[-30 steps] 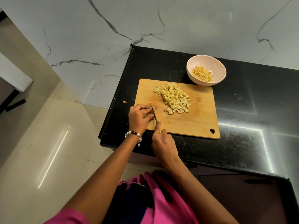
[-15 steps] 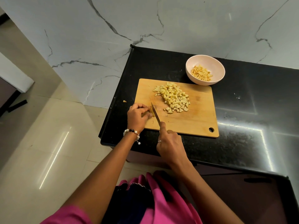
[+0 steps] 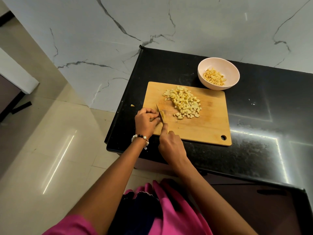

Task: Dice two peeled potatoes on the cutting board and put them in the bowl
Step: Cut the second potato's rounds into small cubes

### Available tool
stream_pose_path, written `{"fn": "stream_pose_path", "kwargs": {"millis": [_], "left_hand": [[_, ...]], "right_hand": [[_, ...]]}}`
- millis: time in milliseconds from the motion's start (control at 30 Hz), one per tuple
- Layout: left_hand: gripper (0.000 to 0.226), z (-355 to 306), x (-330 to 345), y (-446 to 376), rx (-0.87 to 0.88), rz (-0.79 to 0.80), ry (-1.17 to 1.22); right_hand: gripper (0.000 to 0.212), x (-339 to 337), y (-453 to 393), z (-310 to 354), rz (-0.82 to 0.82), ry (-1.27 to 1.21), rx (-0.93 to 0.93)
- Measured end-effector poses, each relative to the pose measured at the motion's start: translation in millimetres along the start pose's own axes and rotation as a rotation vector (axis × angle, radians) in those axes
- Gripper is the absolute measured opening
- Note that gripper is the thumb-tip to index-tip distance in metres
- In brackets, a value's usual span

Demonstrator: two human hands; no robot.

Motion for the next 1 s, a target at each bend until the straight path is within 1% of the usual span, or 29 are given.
{"fn": "stream_pose_path", "kwargs": {"millis": [100,167,233,267,433,533,600,700,733,800,867,933,1000], "left_hand": [[0.025,0,-1,0,-0.007,-0.011,0.006],[0.026,0,-1,0,-0.008,-0.021,0.000],[0.026,1,-1,1,-0.007,-0.024,-0.006],[0.026,0,-1,2,-0.006,-0.024,-0.010],[0.025,-1,-2,4,-0.040,-0.032,-0.025],[0.025,-7,-5,11,-0.101,-0.092,-0.045],[0.033,-14,-3,16,-0.160,-0.103,-0.082],[0.053,-27,10,20,-0.169,-0.055,-0.250],[0.054,-29,12,19,-0.172,-0.046,-0.298],[0.049,-28,15,14,-0.197,-0.018,-0.344],[0.041,-28,18,8,-0.176,0.022,-0.342],[0.033,-31,21,1,-0.089,0.079,-0.305],[0.031,-33,21,-7,0.003,0.131,-0.250]], "right_hand": [[0.063,3,8,-4,-0.001,0.068,-0.004],[0.066,4,22,-8,0.030,0.040,0.010],[0.063,8,37,-14,0.105,-0.010,0.026],[0.062,6,39,-18,0.111,-0.023,0.032],[0.053,-21,28,-36,-0.015,-0.194,0.073],[0.051,-30,18,-44,-0.083,-0.255,0.074],[0.048,-34,13,-50,-0.117,-0.294,0.100],[0.046,-39,6,-60,-0.153,-0.318,0.140],[0.046,-39,5,-61,-0.154,-0.323,0.148],[0.046,-39,3,-65,-0.152,-0.337,0.170],[0.047,-37,2,-68,-0.139,-0.341,0.173],[0.046,-34,3,-68,-0.116,-0.333,0.152],[0.046,-29,3,-67,-0.098,-0.325,0.136]]}}
Point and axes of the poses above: each hand's wrist, its own y-axis away from the middle knuckle, its own x-axis out of the palm, z = x × y, the point moved 10 cm from there along -y, towards the middle knuckle, and after that the axes turned 8 degrees about -z, right-handed, at the moved point
